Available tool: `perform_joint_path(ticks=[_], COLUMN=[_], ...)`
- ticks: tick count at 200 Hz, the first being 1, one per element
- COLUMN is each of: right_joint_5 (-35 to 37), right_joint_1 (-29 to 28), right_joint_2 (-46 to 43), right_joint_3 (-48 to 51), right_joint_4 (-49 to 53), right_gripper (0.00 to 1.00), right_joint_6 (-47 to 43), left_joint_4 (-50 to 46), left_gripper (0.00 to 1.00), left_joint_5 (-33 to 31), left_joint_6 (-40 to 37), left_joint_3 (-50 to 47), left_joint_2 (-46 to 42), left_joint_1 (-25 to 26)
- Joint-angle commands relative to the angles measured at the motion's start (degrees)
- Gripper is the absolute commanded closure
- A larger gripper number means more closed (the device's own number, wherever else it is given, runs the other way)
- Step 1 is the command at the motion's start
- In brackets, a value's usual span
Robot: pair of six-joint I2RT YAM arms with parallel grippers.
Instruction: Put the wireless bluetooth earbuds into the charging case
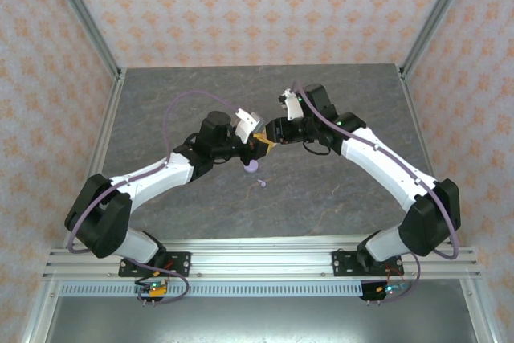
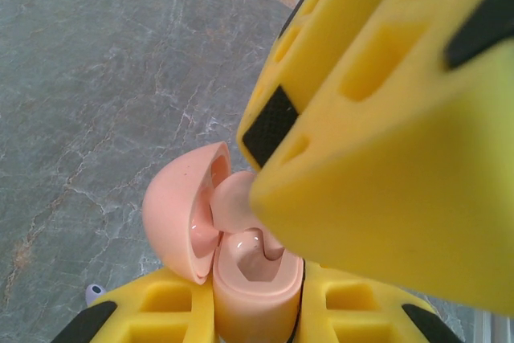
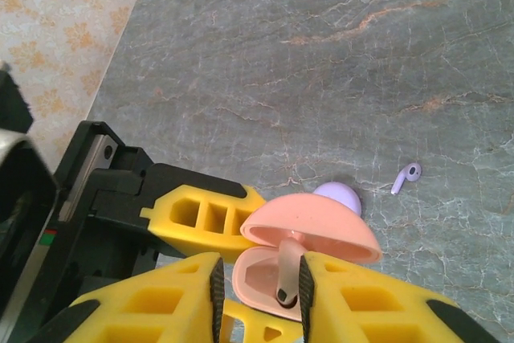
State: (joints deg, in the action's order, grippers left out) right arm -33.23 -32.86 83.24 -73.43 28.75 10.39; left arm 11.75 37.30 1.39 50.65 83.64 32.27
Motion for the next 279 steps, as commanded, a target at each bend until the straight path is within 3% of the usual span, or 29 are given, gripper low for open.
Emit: perform_joint_path(ticks=[1, 42, 99, 131, 182, 237, 279], right_joint_5=[-1.2, -2.4, 7.9, 8.0, -2.0, -10.0, -15.3], right_joint_1=[-0.5, -0.4, 0.2, 4.1, 10.0, 10.5, 10.5], right_joint_2=[0.8, 0.6, -4.9, -4.9, -1.0, 1.8, 1.1], right_joint_3=[-2.3, -2.5, -0.2, 0.6, 3.1, 3.7, 4.7], right_joint_4=[1.0, 1.1, -1.2, 0.2, -1.0, -2.9, -4.8], right_gripper=[0.68, 0.68, 0.68, 0.70, 0.78, 0.84, 0.84], right_joint_6=[-0.8, -1.1, 0.4, 0.9, 0.8, -0.5, -0.7], left_joint_4=[1.5, 1.4, 0.4, 0.8, 0.4, -1.6, -1.9], left_gripper=[0.80, 0.80, 0.81, 0.81, 0.81, 0.81, 0.81], left_joint_5=[1.8, 1.6, 0.8, 3.0, 8.9, 13.8, 14.1], left_joint_6=[-1.0, -0.9, -0.5, -0.3, -0.6, -1.6, -1.5], left_joint_3=[1.3, 1.5, 1.9, 2.4, 3.1, 4.1, 4.4], left_joint_2=[-2.6, -2.5, -1.6, -1.8, -3.3, -4.5, -3.8], left_joint_1=[0.5, 0.5, 0.5, 0.6, 0.5, 0.5, 0.6])
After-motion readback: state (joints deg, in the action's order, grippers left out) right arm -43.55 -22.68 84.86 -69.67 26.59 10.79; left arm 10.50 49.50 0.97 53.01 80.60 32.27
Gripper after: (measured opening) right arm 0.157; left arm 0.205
